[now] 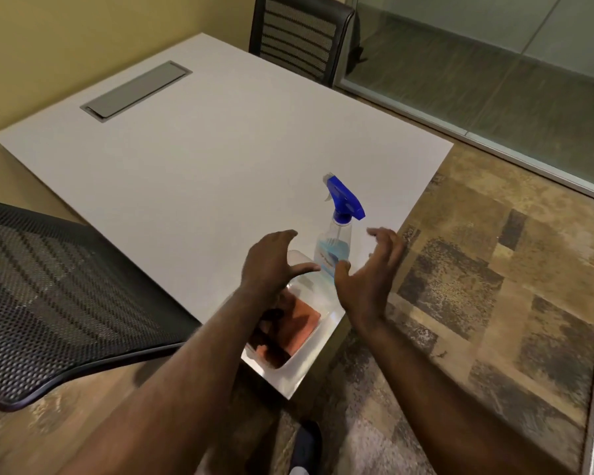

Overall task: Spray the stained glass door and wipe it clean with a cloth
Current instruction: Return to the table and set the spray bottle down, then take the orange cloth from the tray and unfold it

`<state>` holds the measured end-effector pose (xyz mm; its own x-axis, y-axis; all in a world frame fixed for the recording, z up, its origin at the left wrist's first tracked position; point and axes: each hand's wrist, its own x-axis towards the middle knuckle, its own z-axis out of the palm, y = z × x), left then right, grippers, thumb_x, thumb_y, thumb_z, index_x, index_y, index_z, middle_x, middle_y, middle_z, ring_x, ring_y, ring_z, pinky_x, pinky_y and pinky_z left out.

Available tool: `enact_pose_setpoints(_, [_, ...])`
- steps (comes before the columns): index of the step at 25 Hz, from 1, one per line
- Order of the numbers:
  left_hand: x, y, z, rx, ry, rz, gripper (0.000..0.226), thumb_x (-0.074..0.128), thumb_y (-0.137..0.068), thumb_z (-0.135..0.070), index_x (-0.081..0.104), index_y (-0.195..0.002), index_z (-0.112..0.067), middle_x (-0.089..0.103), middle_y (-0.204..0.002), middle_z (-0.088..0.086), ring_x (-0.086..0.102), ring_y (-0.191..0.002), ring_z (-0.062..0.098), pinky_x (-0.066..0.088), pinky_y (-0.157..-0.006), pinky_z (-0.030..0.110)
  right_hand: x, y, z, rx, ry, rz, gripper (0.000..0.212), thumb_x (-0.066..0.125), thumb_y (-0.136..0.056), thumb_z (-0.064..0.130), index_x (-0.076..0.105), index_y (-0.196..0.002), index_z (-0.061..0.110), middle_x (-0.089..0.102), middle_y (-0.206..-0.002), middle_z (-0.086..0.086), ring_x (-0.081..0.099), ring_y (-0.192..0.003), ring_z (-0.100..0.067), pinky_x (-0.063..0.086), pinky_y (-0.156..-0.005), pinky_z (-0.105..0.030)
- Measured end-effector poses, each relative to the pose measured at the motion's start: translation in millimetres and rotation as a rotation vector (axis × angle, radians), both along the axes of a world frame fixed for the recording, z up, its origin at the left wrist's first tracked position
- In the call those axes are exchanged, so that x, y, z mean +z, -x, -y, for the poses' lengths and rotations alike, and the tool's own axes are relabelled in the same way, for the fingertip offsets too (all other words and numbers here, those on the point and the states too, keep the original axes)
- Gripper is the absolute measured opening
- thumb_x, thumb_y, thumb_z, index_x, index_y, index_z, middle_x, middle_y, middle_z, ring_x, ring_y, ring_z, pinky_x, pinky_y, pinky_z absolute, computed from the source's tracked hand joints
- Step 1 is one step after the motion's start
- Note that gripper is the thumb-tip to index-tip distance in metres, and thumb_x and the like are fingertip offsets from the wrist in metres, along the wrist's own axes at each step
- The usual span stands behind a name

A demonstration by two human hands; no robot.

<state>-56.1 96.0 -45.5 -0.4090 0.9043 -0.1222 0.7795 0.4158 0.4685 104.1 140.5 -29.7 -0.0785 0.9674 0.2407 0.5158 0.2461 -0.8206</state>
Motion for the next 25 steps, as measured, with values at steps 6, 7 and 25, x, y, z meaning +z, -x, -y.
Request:
enact_pose_setpoints(6, [-11.2, 10.2, 24.6, -0.618, 0.155, -0.427, 0.034, 0.062, -0.090, -0.029, 0.061, -0.122, -0.018, 0.065, -0.120, 0.003, 0.058, -0.112, 0.025, 0.041, -0.098, 0.038, -36.7, 17.4, 43.1, 0.341, -0.026, 0.291, 0.021, 0.068, -0.082, 0.016, 0.057, -0.098, 0.022, 0.067, -0.098, -0.002, 0.063, -0.094, -0.019, 0.055, -0.084, -0.038])
enact_pose_setpoints(7, [-12.6, 8.2, 25.0, -0.682, 0.238, -0.476, 0.030, 0.059, -0.090, -0.025, 0.063, -0.118, -0.017, 0.064, -0.117, 0.004, 0.059, -0.110, 0.025, 0.040, -0.100, 0.039, -42.6, 22.4, 41.4, 0.383, 0.013, 0.415, 0.017, 0.068, -0.084, 0.022, 0.060, -0.099, 0.020, 0.069, -0.099, -0.002, 0.064, -0.094, -0.021, 0.053, -0.085, -0.039])
enact_pose_setpoints(25, [-33.9, 1.2, 10.3, -0.652, 0.453, -0.688, 0.020, 0.071, -0.090, -0.024, 0.072, -0.108, -0.017, 0.073, -0.111, 0.002, 0.060, -0.120, 0.020, 0.000, -0.124, 0.056, -74.3, 44.8, 41.2, 0.588, 0.226, 1.026, 0.012, 0.060, -0.092, 0.032, 0.062, -0.102, 0.025, 0.070, -0.106, -0.001, 0.060, -0.110, -0.021, 0.008, -0.117, -0.053])
